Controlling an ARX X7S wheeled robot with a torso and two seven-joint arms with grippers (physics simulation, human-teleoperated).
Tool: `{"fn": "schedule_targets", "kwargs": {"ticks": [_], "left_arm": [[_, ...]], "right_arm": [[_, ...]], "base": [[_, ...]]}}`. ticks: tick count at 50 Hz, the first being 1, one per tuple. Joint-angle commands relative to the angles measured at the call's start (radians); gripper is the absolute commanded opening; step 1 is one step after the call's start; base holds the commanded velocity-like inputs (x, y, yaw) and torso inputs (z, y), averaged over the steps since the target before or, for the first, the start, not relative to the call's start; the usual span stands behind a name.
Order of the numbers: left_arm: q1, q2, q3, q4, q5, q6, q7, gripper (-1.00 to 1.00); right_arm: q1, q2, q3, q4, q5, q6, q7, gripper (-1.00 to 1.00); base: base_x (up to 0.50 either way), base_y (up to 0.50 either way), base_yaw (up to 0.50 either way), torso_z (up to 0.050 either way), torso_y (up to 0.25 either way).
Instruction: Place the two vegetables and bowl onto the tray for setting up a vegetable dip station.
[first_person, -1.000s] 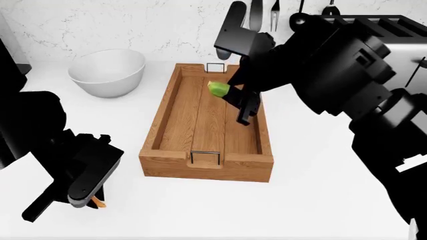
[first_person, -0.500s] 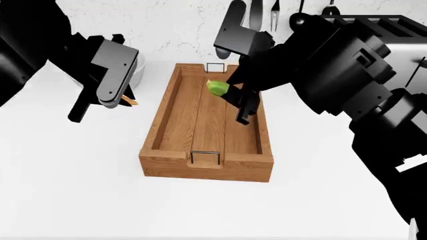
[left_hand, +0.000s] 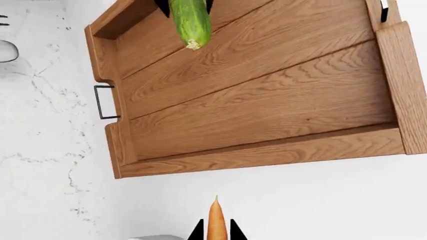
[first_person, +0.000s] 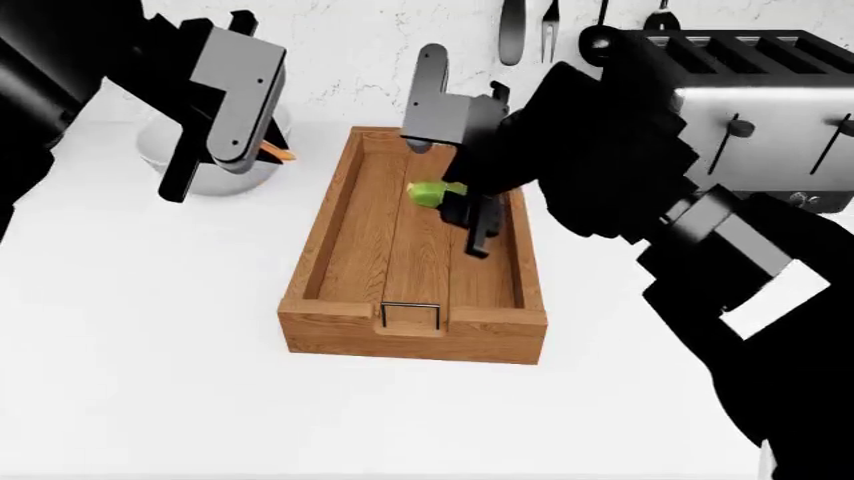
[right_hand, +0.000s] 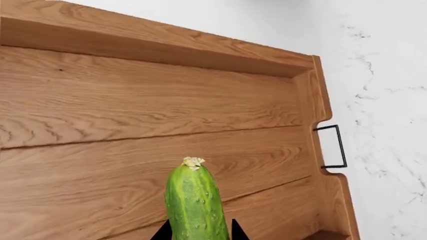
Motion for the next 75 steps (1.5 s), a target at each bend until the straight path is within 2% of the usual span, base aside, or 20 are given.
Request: {"fn": "schedule_targets", "kwargs": {"ticks": [1,32,51,52,66,75], "left_arm": [[0.005,0.003,-0.061,-0.024,0.042,0.012,0.001,-1.00],[0.022,0.009,-0.138,-0.025,0.105,0.008,0.004,-1.00],[0.029,0.010,-0.184,-0.025,0.144,0.008,0.008,-1.00],[0.027,0.012,-0.186,-0.026,0.145,0.007,0.010,-1.00],[0.036,0.015,-0.224,-0.026,0.176,0.010,0.006,-1.00],[0.084,0.054,-0.281,-0.027,0.177,0.014,-0.011,-1.00]], "right_arm": [[-0.011,-0.054,-0.058,0.125,-0.053,-0.121,-0.007,-1.00],[-0.086,0.025,-0.061,-0.070,-0.028,0.007,0.019,-1.00],[-0.085,0.021,-0.056,-0.069,-0.022,0.000,0.024,-1.00],[-0.081,0.019,-0.055,-0.065,-0.022,-0.003,0.024,1.00],[0.044,0.010,-0.030,0.031,-0.034,-0.074,-0.006,1.00],[0.132,0.026,-0.025,0.092,-0.058,-0.099,-0.013,1.00]], "base": [[0.00,0.00,0.00,0.000,0.000],[0.00,0.00,0.00,0.000,0.000],[0.00,0.00,0.00,0.000,0.000],[0.00,0.00,0.00,0.000,0.000],[0.00,0.00,0.00,0.000,0.000],[0.00,0.00,0.00,0.000,0.000]]}}
